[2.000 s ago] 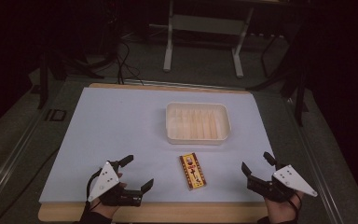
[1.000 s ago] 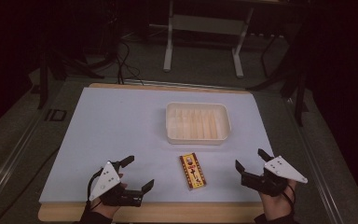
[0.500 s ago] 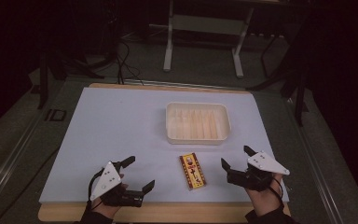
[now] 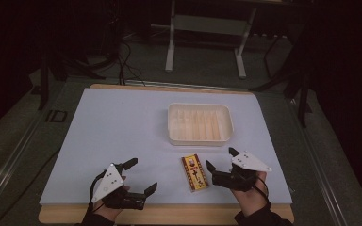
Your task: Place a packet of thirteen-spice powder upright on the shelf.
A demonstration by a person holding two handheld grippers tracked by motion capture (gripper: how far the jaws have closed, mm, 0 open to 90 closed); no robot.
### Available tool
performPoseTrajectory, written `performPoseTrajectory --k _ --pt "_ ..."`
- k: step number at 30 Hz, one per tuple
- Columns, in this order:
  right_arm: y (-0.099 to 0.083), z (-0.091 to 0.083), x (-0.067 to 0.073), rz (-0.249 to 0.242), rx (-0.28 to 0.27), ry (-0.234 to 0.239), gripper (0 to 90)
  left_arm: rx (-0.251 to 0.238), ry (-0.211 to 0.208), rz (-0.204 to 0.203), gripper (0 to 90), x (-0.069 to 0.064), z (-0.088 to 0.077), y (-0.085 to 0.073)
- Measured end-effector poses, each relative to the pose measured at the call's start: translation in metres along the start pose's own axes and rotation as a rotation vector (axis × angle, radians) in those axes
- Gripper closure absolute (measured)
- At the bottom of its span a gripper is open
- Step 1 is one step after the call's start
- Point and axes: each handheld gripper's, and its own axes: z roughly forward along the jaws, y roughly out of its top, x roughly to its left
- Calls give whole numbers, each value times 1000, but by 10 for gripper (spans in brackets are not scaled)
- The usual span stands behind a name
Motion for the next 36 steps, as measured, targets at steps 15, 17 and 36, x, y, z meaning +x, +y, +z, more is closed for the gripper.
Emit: performPoseTrajectory --k 15,17,36 --pt "-1 22 33 2 37 38 134 4 3 0 31 0 -1 0" --pt "-1 27 40 3 35 46 134 7 -2 4 31 0 0 0" --pt "-16 66 54 69 133 21 164 15 -7 8 31 0 0 0"
